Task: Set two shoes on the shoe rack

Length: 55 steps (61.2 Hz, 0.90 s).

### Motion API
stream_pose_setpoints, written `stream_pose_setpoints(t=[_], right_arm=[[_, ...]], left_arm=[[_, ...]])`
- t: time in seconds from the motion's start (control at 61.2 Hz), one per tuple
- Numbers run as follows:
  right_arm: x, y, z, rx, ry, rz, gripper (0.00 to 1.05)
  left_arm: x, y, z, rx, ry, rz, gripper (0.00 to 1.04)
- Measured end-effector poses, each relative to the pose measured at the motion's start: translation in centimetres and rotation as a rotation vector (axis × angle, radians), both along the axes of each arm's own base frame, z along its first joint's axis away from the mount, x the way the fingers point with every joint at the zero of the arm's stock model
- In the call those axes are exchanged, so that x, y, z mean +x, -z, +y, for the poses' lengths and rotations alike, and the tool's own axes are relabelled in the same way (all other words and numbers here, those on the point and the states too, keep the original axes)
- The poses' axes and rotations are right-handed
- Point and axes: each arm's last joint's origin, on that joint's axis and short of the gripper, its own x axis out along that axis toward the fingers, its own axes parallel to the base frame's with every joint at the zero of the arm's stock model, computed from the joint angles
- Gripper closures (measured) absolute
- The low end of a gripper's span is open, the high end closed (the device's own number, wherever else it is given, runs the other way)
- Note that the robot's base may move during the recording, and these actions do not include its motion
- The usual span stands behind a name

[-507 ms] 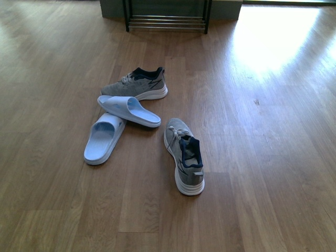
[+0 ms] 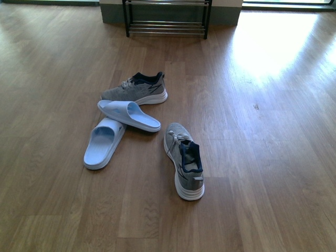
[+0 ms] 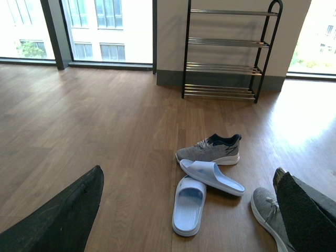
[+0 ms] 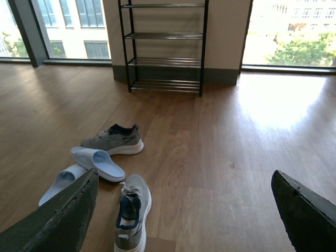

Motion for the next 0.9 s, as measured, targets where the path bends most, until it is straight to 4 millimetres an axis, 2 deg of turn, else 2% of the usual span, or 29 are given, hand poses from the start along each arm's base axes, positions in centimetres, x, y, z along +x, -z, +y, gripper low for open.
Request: stream_pose_setpoints(t=[0.899], right_arm=[[0.0, 0.0, 0.0, 0.0, 0.0, 0.0, 0.09]], left_arm=[[0.0, 0.0, 0.0, 0.0, 0.0, 0.0, 0.09]])
